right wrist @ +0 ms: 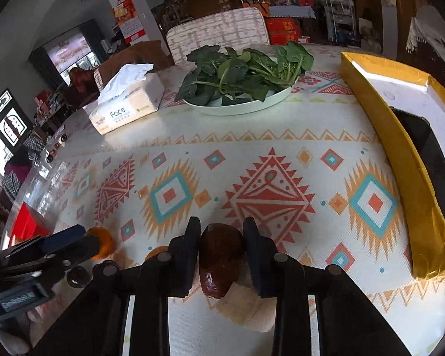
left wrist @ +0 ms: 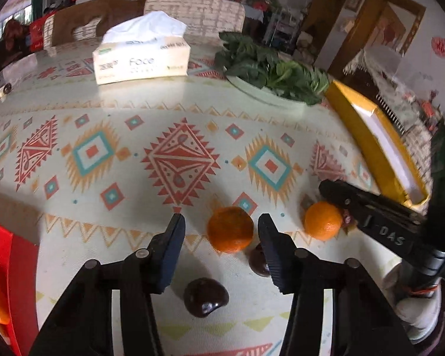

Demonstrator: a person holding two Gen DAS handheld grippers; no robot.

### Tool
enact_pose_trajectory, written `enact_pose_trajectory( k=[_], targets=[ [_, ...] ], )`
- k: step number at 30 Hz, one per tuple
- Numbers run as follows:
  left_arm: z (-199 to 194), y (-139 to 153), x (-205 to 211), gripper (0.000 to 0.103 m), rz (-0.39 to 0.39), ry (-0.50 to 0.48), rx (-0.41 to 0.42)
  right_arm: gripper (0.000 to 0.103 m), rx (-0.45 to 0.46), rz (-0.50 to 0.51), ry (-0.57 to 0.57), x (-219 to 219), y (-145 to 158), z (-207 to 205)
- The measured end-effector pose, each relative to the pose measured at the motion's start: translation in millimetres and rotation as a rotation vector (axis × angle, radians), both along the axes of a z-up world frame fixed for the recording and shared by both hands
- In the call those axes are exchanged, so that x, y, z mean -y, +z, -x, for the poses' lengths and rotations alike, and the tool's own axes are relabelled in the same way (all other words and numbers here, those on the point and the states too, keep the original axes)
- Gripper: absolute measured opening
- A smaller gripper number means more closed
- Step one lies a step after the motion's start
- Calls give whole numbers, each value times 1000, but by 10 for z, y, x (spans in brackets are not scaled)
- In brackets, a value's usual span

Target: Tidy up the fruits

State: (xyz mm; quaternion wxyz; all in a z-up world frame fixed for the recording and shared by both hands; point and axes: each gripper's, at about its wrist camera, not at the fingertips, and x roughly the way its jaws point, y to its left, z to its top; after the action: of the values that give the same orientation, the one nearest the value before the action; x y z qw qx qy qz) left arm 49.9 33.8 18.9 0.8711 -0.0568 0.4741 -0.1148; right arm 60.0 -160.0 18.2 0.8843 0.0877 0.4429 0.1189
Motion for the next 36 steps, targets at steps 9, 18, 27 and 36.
enact_pose_trajectory(
  k=[9, 18, 27, 36],
  targets=[
    [83, 45, 64, 30, -58, 5, 63, 32, 26, -40, -23, 47, 38, 78],
    [502, 484, -354, 30, 75, 167, 160, 32, 71, -152, -13, 154, 167, 213],
    [1161, 739, -774, 30, 188, 183, 223, 32, 125, -128, 33, -53, 279, 375],
    [1696, 972, -1383, 31, 147, 145, 260, 32, 165, -145, 28, -223, 522, 760]
  ],
)
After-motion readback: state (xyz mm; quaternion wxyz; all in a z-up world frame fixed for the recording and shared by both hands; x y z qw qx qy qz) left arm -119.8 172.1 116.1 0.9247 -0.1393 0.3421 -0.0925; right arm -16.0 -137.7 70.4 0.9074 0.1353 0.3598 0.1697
